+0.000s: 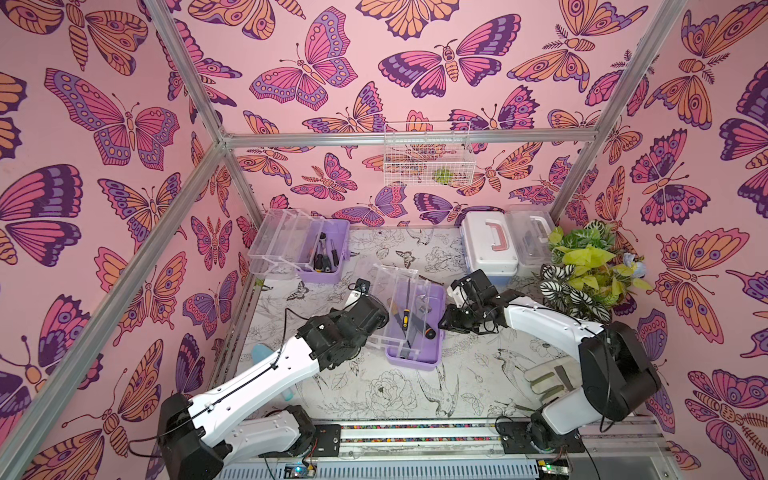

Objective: Close toolboxes
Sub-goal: Close the toolbox lid.

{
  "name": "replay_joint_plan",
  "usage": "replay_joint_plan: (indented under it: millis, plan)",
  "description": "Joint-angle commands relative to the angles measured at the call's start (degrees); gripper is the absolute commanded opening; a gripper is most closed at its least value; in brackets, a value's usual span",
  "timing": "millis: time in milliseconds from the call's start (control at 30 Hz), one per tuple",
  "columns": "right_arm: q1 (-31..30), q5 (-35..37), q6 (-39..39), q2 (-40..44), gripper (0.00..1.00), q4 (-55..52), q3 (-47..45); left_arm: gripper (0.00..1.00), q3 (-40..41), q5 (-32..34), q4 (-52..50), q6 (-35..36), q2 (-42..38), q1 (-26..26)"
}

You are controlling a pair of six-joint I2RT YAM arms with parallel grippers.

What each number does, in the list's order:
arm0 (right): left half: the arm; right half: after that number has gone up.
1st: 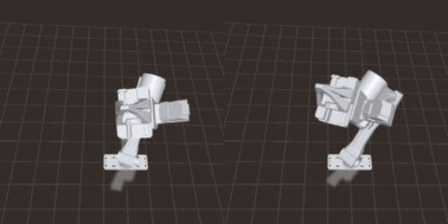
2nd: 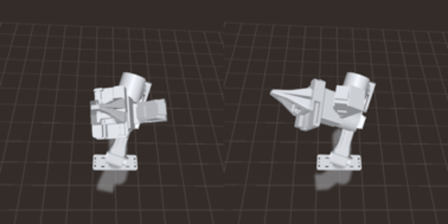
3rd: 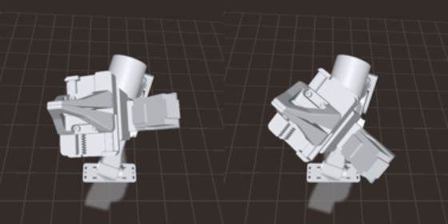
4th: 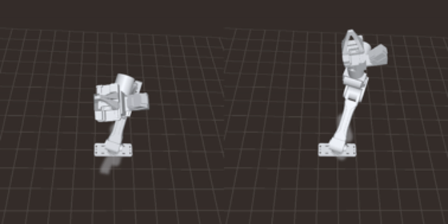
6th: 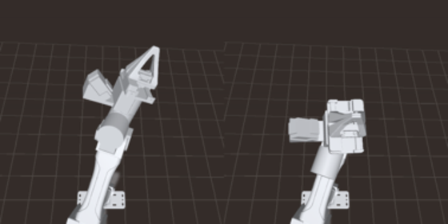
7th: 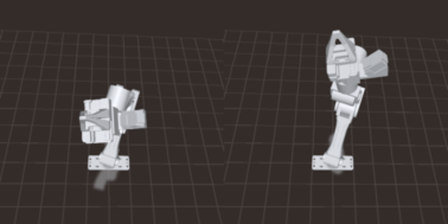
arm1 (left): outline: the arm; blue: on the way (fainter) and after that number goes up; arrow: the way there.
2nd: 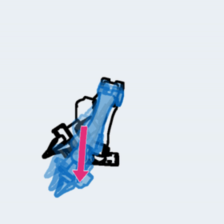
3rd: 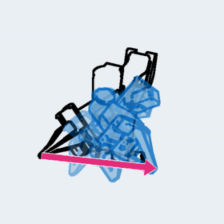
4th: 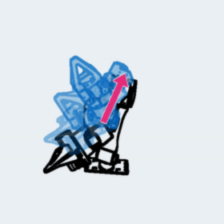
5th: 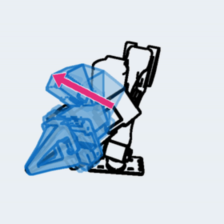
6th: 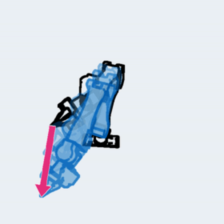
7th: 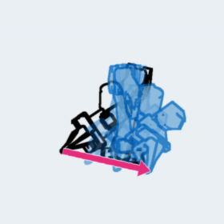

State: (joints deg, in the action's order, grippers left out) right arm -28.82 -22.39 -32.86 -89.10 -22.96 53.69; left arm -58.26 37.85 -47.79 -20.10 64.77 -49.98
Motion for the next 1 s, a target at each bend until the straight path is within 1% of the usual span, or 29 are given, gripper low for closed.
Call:
replay_joint_plan:
  millis: [0, 67, 167, 300, 333, 400, 467, 600, 700, 767, 833, 867, 967]
  plan:
    - [-0.4, -1.5, 0.6, -2.6, 0.21, 1.5, 1.6, 0.00, -4.1, -1.7, 3.1, 2.9, 0.9, -3.4]
    - [-0.4, -2.0, 0.8, -3.1, 0.17, 1.5, 1.8, 0.00, -6.0, -0.8, 2.4, 3.6, 1.9, -5.3]
    - [-0.8, -2.1, 2.0, -3.3, 0.16, 1.0, 2.3, 0.00, -8.8, -0.8, 2.3, 4.4, 3.7, -8.3]
    - [-1.0, -2.1, 2.5, -3.9, 0.16, 0.6, 2.6, 0.00, -13.2, -2.7, 2.2, 4.8, 7.5, -12.3]
    - [-1.0, -2.2, 2.5, -3.9, 0.15, 0.8, 2.6, 0.00, -14.2, -3.4, 2.2, 4.7, 10.0, -13.3]
    - [-1.0, -2.3, 2.2, -4.0, 0.15, 1.2, 2.5, 0.02, -15.8, -4.8, 2.3, 4.2, 12.3, -14.7]
    - [-1.0, -2.1, 2.0, -3.9, 0.15, 1.3, 2.5, 0.15, -16.8, -5.3, 2.3, 4.0, 14.2, -15.8]
    - [-1.0, -1.3, 1.7, -3.6, 0.14, 0.8, 2.7, 0.34, -16.9, -5.0, 2.3, 3.8, 15.5, -16.3]
    - [-1.0, -0.4, 1.8, -3.4, 0.14, 0.1, 3.1, 0.43, -16.9, -6.1, 2.4, 3.4, 15.1, -16.5]
    - [-1.0, -0.3, 1.7, -3.4, 0.14, 0.0, 3.2, 0.46, -16.9, -6.2, 2.4, 3.2, 14.7, -16.6]
    - [-1.0, -0.5, 1.4, -3.3, 0.14, 0.3, 3.2, 0.52, -16.8, -6.7, 2.7, 3.1, 14.0, -16.6]
    - [-1.0, -0.5, 1.3, -3.5, 0.14, 0.3, 3.2, 0.57, -16.7, -7.5, 2.9, 3.1, 13.5, -16.6]
    - [-1.0, -0.2, 1.0, -3.6, 0.13, 0.3, 3.2, 0.79, -16.5, -10.8, 4.4, 3.1, 11.0, -16.6]
